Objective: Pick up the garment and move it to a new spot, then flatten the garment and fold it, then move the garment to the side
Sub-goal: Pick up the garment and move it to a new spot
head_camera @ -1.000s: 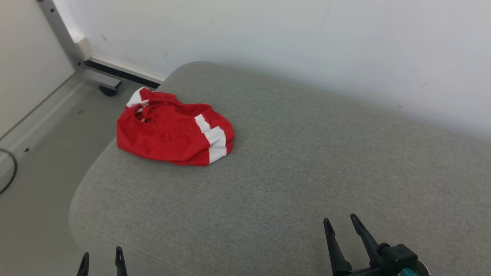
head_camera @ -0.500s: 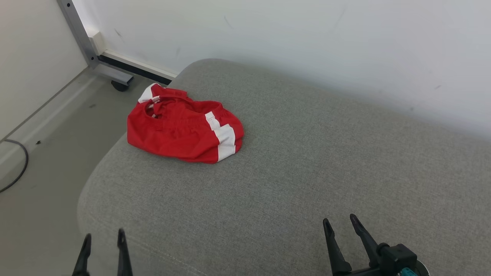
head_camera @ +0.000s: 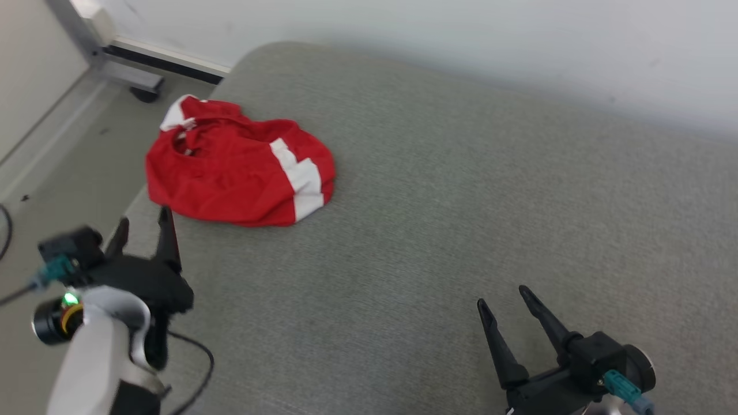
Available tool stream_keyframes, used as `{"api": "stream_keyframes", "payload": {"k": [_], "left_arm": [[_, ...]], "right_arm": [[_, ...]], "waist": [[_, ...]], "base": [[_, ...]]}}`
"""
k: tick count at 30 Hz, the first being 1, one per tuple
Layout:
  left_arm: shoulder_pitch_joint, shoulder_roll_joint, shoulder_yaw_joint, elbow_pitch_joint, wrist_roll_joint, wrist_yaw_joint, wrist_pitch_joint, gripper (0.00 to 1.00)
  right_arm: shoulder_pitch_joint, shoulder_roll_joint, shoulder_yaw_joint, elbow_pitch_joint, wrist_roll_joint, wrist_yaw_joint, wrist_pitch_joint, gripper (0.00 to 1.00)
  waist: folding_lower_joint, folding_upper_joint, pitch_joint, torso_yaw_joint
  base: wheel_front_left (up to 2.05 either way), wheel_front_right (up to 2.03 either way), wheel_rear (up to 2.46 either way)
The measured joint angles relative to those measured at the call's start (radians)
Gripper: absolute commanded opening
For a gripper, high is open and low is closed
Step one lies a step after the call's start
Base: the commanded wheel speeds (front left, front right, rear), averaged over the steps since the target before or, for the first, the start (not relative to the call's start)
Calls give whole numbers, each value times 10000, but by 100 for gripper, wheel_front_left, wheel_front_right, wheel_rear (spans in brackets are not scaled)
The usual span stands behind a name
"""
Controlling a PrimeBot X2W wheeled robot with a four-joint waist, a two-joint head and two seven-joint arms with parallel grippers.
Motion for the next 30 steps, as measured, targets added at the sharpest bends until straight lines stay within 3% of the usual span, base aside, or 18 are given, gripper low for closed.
{"api": "stream_keyframes", "payload": {"k": [13,27,28,29,30], "left_arm": [[-3006,1298,612,2562,-1689,-38,2073,100],[-4012,1929,846,4343,-2190,692,4011,100],[-4024,1988,826,4397,-2190,711,4151,97],[-4025,2038,807,4445,-2190,708,4243,80],[-4025,2094,757,4479,-2186,675,4353,43]], "right_arm": [[94,-752,-58,-2197,-111,0,986,100],[121,-640,113,-2698,-44,0,1062,100],[118,-625,132,-2656,-15,0,1060,100],[108,-602,165,-2608,-2,0,1049,100],[97,-589,196,-2552,15,0,1030,100]], "waist": [[1,0,1800,-1649],[-5,-6,3208,-3301],[-5,-6,3228,-3388],[-5,-7,3234,-3469],[-6,-7,3223,-3536]], "base": [[0,0,0],[0,0,0],[0,0,0],[0,0,0],[0,0,0]]}}
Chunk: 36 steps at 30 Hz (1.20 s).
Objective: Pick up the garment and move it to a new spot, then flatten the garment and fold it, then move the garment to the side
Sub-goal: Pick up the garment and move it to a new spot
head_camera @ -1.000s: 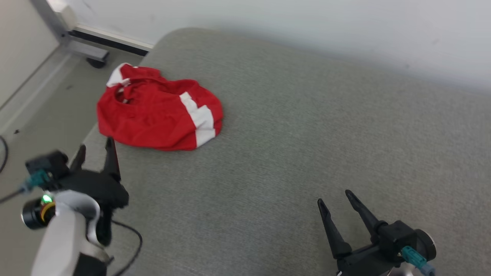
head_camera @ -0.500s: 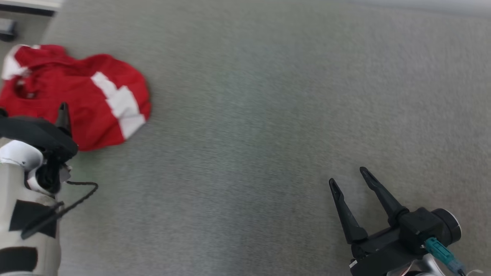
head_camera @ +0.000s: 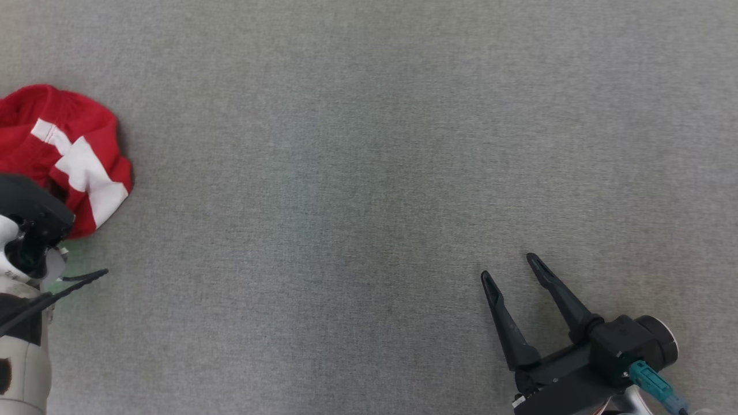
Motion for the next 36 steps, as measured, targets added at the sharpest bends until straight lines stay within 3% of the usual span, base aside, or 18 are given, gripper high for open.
{"api": "stream_keyframes", "payload": {"k": [1,2,12,18,22,30,36], "left_arm": [[9,46,-23,8,2,-23,71,12],[27,65,-46,10,2,-82,105,0],[405,318,-520,-886,-13,-646,669,0],[414,811,-861,-2629,-314,-729,1262,0],[605,851,-1289,-4282,-510,-773,1515,0],[1230,305,-2034,-7342,-1321,-775,1770,0],[1932,-688,-2631,-9193,-1592,-750,1553,0]], "right_arm": [[-4,12,29,54,40,0,-59,100],[-14,23,61,109,63,0,-100,100],[-380,564,268,993,301,0,-686,100],[-494,961,211,1847,533,0,-1227,100],[-442,1078,81,2253,650,0,-1582,100],[-120,1208,-341,2581,671,0,-1912,100],[-43,1241,-558,2602,581,0,-1962,100]], "waist": [[0,0,-37,-46],[1,1,-90,-85],[5,6,-1099,-138],[4,5,-2026,-131],[3,5,-2705,-177],[2,4,-3787,-439],[1,4,-4262,-1076]], "base": [[0,0,0],[0,0,0],[0,0,0],[0,0,0],[0,0,0],[0,0,0],[0,0,0]]}}
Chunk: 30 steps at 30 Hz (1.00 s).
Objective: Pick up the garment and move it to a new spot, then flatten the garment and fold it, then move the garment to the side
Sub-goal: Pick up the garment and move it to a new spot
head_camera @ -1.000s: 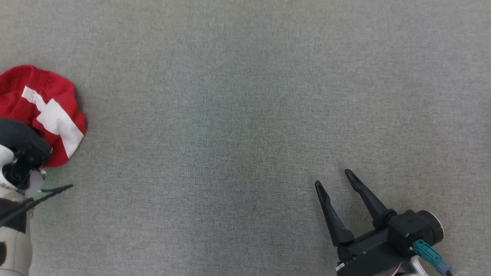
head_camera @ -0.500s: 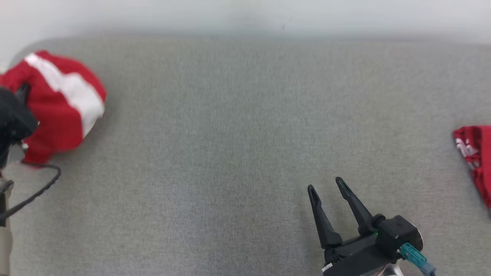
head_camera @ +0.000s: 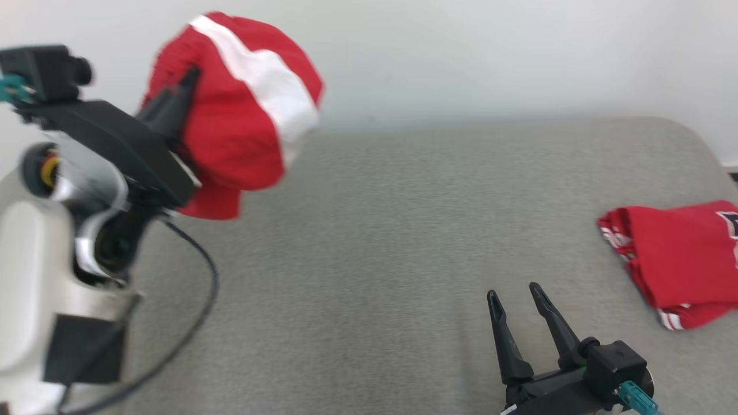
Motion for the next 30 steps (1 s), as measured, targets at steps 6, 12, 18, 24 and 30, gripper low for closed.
{"api": "stream_keyframes", "payload": {"k": [6,12,18,24,30], "left_arm": [[834,-988,-777,-802,186,184,-430,0],[1610,-1655,-1622,-157,520,585,-932,0],[2075,-1845,-2546,1858,1204,947,-1705,0],[2031,-1929,-3173,3990,1524,1003,-2800,100],[1747,-1964,-3952,4475,849,754,-4082,100]], "right_arm": [[25,42,-56,0,-12,0,-38,100],[-7,105,-6,42,13,0,-127,100],[-198,153,163,236,136,0,-272,100],[-430,174,232,412,199,0,-405,100],[-456,182,2,562,203,0,-485,100]], "waist": [[1,0,-111,-857],[1,1,10,-1654],[2,1,322,-2235],[3,1,763,-2461],[4,1,855,-2225]], "base": [[0,0,0],[0,0,0],[0,0,0],[0,0,0],[0,0,0]]}}
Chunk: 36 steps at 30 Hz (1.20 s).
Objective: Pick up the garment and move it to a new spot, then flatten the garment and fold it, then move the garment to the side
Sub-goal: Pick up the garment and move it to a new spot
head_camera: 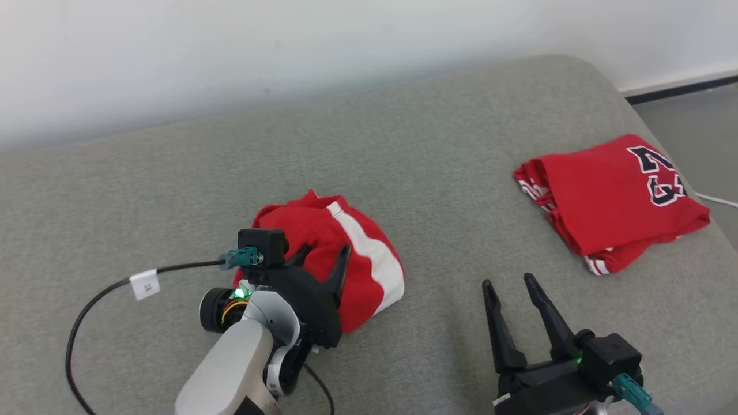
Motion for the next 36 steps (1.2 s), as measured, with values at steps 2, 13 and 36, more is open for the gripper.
{"api": "stream_keyframes", "payload": {"k": [2,13,36], "left_arm": [[12,6,-157,-173,-142,109,-631,100],[1933,637,-8,-1864,784,901,-3614,100],[7465,642,4600,-6100,4266,600,-3762,100]], "right_arm": [[39,0,-119,29,0,0,-4,100],[588,12,-631,46,-50,0,71,100],[1134,-54,-1026,725,-280,0,-94,100]], "waist": [[0,0,-65,144],[-1,-1,-665,1058],[-2,-1,-1345,2386]], "base": [[0,0,0],[0,0,0],[0,0,0]]}}
